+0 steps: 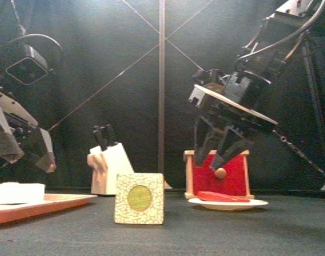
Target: Grab cleaver
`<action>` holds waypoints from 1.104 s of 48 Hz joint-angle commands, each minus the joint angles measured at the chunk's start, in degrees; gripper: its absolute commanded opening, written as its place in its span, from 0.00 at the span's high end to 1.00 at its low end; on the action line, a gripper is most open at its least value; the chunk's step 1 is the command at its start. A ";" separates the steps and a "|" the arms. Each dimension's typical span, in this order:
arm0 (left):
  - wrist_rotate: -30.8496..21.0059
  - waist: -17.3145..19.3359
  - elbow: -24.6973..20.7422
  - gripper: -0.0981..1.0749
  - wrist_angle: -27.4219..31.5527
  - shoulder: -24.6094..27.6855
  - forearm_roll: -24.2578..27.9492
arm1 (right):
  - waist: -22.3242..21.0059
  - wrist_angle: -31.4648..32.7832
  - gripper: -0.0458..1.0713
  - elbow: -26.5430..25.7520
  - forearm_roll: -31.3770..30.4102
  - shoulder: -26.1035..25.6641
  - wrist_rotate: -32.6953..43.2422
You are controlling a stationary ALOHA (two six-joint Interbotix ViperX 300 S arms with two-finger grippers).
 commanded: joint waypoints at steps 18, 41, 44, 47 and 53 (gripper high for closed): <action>-0.09 0.26 -3.08 0.09 3.43 -4.57 -1.67 | 0.18 0.18 0.26 -0.88 -0.09 -1.58 0.00; 0.00 1.58 -15.56 0.09 42.63 -22.50 -11.87 | 0.18 0.18 0.26 -0.88 -0.26 -1.58 0.00; 0.00 2.72 -17.84 0.09 49.13 -25.58 -11.25 | 0.09 0.18 0.26 -0.88 -0.44 -1.67 0.00; -0.09 4.13 -19.95 0.09 54.23 -27.69 -10.28 | -0.09 0.26 0.26 -1.05 -0.62 -1.67 0.00; -0.26 10.55 -23.73 0.09 60.56 -30.76 -5.54 | -0.18 0.44 0.26 -1.67 -1.85 -2.55 -0.09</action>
